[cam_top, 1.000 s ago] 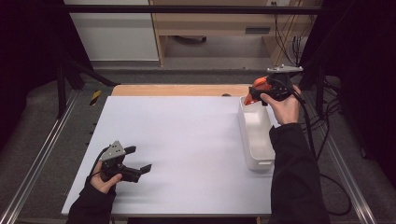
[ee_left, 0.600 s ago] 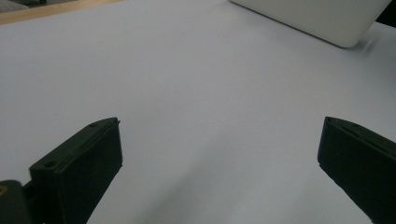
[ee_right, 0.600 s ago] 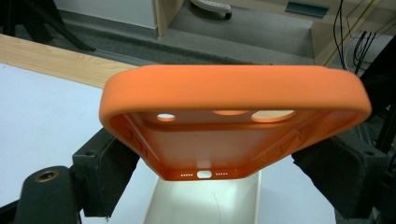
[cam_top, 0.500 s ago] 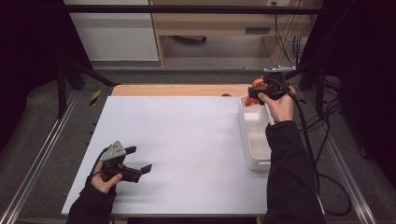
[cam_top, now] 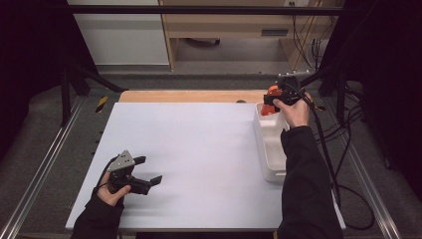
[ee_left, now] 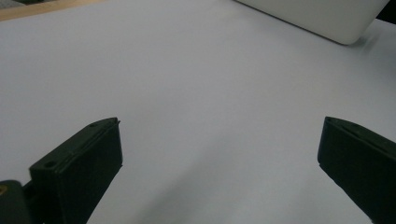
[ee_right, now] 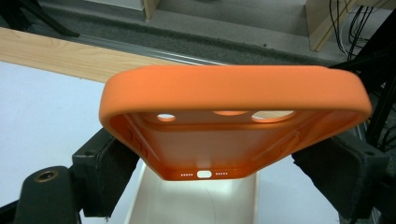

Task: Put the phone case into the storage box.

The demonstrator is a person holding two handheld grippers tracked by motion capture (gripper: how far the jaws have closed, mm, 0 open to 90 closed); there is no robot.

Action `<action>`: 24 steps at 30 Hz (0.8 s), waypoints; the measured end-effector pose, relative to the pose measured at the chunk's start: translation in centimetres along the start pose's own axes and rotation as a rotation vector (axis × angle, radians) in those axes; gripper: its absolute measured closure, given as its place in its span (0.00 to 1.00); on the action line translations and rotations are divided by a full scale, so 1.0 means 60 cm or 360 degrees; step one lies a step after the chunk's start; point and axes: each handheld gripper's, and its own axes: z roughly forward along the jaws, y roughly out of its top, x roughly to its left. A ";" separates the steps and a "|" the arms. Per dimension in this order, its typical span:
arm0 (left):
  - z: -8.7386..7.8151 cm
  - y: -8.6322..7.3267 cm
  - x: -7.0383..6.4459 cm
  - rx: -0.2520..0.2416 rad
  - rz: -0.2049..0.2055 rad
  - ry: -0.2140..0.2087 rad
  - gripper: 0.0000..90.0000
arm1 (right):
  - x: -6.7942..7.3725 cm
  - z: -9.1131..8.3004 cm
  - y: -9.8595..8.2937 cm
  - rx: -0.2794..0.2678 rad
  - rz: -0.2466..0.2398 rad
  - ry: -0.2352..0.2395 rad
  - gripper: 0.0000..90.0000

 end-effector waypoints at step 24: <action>0.006 -0.002 0.000 0.0030 0.0011 -0.0009 0.00 | 0.003 0.058 -0.013 0.0124 0.0054 -0.0029 0.17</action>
